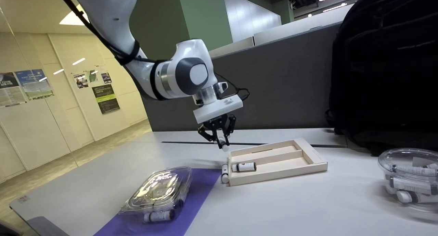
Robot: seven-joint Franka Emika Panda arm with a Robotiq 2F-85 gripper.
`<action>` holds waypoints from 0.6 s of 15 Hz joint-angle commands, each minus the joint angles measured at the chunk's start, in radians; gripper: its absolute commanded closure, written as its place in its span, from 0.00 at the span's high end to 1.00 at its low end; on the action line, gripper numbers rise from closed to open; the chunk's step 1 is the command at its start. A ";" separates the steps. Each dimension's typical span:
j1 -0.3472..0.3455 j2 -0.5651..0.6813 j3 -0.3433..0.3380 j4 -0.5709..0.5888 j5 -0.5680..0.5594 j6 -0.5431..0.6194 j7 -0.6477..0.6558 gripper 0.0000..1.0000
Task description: Put the object on the upper half of the box
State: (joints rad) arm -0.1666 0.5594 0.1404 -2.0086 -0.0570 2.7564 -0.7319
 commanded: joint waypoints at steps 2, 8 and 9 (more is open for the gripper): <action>0.007 -0.028 -0.064 -0.003 0.007 -0.011 0.145 0.07; 0.010 0.032 -0.096 0.033 0.000 -0.050 0.265 0.07; 0.011 0.044 -0.094 0.041 0.002 -0.057 0.285 0.07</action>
State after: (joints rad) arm -0.1662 0.5735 0.0531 -2.0067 -0.0512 2.7328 -0.5341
